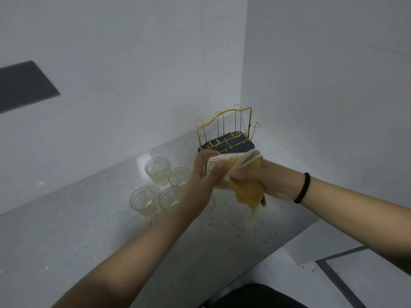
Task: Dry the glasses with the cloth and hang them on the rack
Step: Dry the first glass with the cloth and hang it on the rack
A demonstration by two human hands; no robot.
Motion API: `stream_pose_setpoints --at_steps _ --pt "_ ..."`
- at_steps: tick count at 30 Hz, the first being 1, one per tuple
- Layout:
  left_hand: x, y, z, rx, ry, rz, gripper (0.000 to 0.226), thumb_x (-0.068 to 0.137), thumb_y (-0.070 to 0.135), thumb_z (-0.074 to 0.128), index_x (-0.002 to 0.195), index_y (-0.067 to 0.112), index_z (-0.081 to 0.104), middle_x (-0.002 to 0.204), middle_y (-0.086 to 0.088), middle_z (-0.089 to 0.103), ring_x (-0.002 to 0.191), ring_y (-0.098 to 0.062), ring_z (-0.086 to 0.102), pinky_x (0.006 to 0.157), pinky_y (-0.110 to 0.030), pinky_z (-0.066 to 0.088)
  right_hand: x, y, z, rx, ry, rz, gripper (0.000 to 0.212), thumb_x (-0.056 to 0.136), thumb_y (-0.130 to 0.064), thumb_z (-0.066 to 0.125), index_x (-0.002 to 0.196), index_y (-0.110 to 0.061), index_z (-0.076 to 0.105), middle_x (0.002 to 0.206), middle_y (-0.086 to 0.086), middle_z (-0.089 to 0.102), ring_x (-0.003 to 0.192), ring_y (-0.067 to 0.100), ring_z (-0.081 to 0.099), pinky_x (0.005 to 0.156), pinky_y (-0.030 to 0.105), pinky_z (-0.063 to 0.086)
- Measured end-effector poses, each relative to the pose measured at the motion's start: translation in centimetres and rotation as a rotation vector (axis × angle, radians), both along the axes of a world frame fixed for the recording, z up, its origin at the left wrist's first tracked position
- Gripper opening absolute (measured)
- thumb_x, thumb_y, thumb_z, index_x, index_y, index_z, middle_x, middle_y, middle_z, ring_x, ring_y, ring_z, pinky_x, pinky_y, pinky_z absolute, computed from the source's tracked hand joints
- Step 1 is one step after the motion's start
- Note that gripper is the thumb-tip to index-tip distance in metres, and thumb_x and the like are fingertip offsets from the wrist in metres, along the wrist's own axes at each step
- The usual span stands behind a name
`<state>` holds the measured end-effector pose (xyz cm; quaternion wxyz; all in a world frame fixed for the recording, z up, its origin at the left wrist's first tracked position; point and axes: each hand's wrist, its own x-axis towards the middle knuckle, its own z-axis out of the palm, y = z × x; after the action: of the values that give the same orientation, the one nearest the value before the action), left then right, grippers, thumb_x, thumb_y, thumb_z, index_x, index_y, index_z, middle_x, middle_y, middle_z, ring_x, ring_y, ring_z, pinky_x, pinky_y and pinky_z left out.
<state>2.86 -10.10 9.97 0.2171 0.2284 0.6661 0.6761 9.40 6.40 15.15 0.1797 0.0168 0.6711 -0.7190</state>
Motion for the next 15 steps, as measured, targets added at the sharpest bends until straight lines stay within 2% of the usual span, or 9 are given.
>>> stream_pose_setpoints --at_steps 1,3,5,6,9,11,12,13,15 --pt "0.1 0.1 0.2 -0.012 0.012 0.011 0.027 0.077 0.065 0.052 0.099 0.051 0.053 0.112 -0.002 0.055 0.095 -0.021 0.062 0.080 -0.038 0.059 0.1 0.0 -0.2 0.015 -0.007 0.028 0.054 0.064 -0.039 0.073 0.112 -0.022 0.055 0.098 -0.002 0.064 0.082 0.005 0.065 0.072 0.023 0.054" --pt "-0.2 0.0 0.7 -0.060 -0.086 -0.006 0.033 0.073 0.070 0.055 0.099 0.049 0.055 0.111 0.000 0.058 0.094 -0.020 0.065 0.073 -0.032 0.059 0.5 -0.1 -0.2 0.391 0.128 0.160 0.038 0.074 -0.040 0.067 0.108 -0.033 0.051 0.096 -0.018 0.057 0.080 -0.010 0.057 0.085 0.015 0.049" --pt "-0.9 0.0 1.0 -0.056 -0.358 -0.088 0.051 0.072 0.068 0.064 0.110 0.035 0.057 0.107 -0.002 0.068 0.089 -0.020 0.071 0.069 -0.030 0.058 0.7 -0.2 -0.7 0.810 0.399 0.308 0.029 0.088 -0.034 0.056 0.116 -0.030 0.052 0.103 -0.021 0.053 0.078 -0.015 0.047 0.079 -0.005 0.036" --pt "-1.3 0.0 1.3 -0.079 -0.480 -0.134 0.057 0.072 0.066 0.067 0.113 0.026 0.058 0.101 -0.003 0.073 0.086 -0.020 0.073 0.068 -0.033 0.059 0.7 -0.3 -1.0 0.957 0.545 0.334 0.032 0.090 -0.033 0.053 0.120 -0.023 0.053 0.108 -0.013 0.058 0.081 -0.012 0.042 0.078 -0.006 0.034" --pt "-2.2 -0.2 1.8 -0.202 -0.609 -0.222 0.069 0.070 0.067 0.064 0.117 0.017 0.059 0.098 -0.007 0.075 0.087 -0.024 0.073 0.072 -0.038 0.059 0.5 -0.4 -2.1 1.157 0.793 0.319 0.036 0.090 -0.031 0.052 0.122 -0.015 0.054 0.122 0.003 0.059 0.101 0.004 0.049 0.099 0.013 0.032" --pt "-2.2 -0.4 1.4 -0.130 -0.577 -0.236 0.069 0.077 0.069 0.058 0.124 0.018 0.057 0.114 -0.011 0.070 0.099 -0.028 0.070 0.078 -0.040 0.059 0.2 -0.1 -1.7 1.074 0.695 0.291 0.039 0.090 -0.036 0.051 0.124 -0.017 0.053 0.125 0.002 0.057 0.111 0.007 0.049 0.100 0.010 0.028" --pt "-1.8 -0.4 0.9 -0.053 -0.509 -0.216 0.064 0.081 0.066 0.055 0.128 0.021 0.054 0.124 -0.013 0.063 0.105 -0.030 0.067 0.081 -0.041 0.058 -0.1 0.2 -1.2 0.938 0.545 0.272 0.035 0.089 -0.038 0.053 0.120 -0.022 0.055 0.120 -0.001 0.059 0.108 0.006 0.051 0.094 0.008 0.035" --pt "-1.3 -0.4 0.5 -0.001 -0.397 -0.177 0.054 0.084 0.061 0.051 0.128 0.028 0.051 0.129 -0.013 0.055 0.109 -0.031 0.064 0.082 -0.041 0.058 -0.3 0.3 -0.5 0.748 0.372 0.230 0.031 0.084 -0.039 0.058 0.113 -0.028 0.055 0.113 -0.003 0.060 0.106 0.011 0.055 0.088 0.012 0.043" --pt "-0.4 0.0 0.0 0.035 -0.183 -0.058 0.030 0.086 0.056 0.047 0.112 0.042 0.051 0.125 -0.010 0.047 0.106 -0.028 0.059 0.080 -0.036 0.058 -0.7 0.2 0.4 0.362 0.117 0.110 0.048 0.067 -0.049 0.068 0.109 -0.031 0.052 0.110 0.000 0.060 0.103 0.022 0.058 0.089 0.032 0.051"
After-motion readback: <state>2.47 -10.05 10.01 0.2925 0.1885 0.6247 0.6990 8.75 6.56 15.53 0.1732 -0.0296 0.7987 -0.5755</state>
